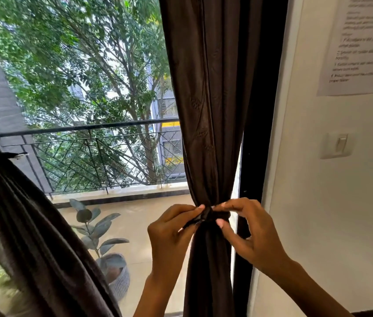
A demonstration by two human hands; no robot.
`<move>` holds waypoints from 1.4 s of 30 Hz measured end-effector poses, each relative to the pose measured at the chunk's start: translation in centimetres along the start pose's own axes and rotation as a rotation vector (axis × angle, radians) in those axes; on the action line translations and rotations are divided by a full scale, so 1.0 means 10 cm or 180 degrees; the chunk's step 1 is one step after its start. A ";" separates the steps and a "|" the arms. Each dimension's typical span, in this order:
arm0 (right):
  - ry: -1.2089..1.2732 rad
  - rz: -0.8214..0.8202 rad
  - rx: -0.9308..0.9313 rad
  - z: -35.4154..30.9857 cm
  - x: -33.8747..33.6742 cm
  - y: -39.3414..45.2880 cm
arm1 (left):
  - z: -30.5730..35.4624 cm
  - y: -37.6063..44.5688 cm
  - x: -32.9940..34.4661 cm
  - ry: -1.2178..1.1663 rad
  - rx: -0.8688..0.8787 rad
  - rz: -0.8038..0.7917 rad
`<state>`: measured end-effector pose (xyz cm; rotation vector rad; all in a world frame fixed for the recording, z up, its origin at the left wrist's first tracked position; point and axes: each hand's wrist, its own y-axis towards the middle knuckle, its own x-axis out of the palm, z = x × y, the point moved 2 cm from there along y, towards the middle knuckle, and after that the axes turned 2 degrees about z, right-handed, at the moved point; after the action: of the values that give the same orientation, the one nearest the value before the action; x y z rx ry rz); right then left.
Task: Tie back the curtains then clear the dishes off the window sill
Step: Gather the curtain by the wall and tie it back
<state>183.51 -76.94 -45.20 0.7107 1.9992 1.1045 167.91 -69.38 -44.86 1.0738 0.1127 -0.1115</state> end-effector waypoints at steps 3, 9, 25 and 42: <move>-0.0666 0.0073 -0.0555 0.01 0.01 0.00 | 0.05 0.07 0.00 -0.0276 -0.0276 -0.0029; -0.1607 0.0197 -0.1522 0.03 0.02 0.01 | 0.11 0.10 0.04 -0.0457 -0.0646 0.0277; -0.1515 0.0037 -0.0868 0.00 -0.11 0.05 | 0.21 -0.01 0.21 0.0497 0.0668 -0.0415; -0.1452 0.0482 -0.1571 -0.15 -0.24 0.04 | 0.18 0.01 0.09 -0.0773 -0.0723 -0.0189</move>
<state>183.72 -79.29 -43.51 0.7692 1.2427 1.3189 168.87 -70.92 -44.05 0.8235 -0.0609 -0.2751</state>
